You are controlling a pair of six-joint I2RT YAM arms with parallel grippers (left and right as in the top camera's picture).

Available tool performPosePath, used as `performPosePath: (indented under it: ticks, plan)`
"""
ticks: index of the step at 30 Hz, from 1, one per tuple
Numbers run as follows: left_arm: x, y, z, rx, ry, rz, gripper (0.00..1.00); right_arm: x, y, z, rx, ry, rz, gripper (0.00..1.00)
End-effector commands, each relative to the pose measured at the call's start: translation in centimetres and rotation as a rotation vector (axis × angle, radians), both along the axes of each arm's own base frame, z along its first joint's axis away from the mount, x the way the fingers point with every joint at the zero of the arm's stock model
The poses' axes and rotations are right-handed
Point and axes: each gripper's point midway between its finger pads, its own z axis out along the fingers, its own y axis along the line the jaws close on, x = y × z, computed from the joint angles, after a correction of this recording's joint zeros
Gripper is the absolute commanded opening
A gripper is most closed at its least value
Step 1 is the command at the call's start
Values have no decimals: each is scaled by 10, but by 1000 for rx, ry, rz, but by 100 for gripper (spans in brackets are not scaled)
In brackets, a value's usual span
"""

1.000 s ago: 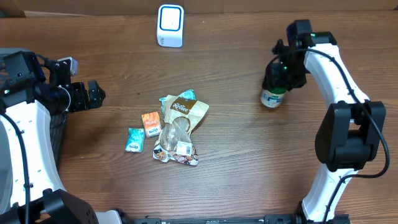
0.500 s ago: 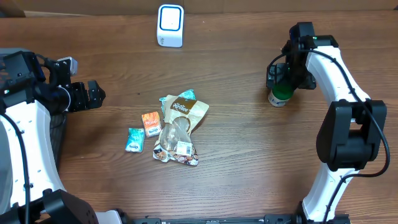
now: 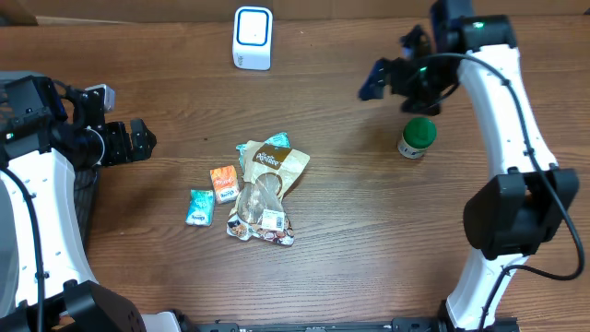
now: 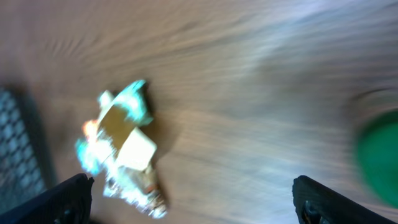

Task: Scan the item barcode
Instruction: 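Move the right gripper over the clear brown-labeled snack bag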

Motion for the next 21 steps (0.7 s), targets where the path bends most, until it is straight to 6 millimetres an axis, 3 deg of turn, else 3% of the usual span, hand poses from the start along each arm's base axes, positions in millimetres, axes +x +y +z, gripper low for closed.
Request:
performPosePath:
  ticks: [1,3,8,10,15,21]
  plan:
    - [5,-3,7,5,-27,-31,100,-33,51,-12,88,87,105,86]
    - [5,-3,7,5,-27,-31,100,-49,74,-28,80,120,154,77]
    - [5,-3,7,5,-27,-31,100,-80,123,-57,68,133,270,69]
    - [5,-3,7,5,-27,-31,100,-82,134,-66,41,107,290,68]
    - [5,-3,7,5,-27,-31,100,-63,146,-93,-60,1,202,69]
    - [5,-3,7,5,-27,-31,100,-65,152,-121,-42,25,190,69]
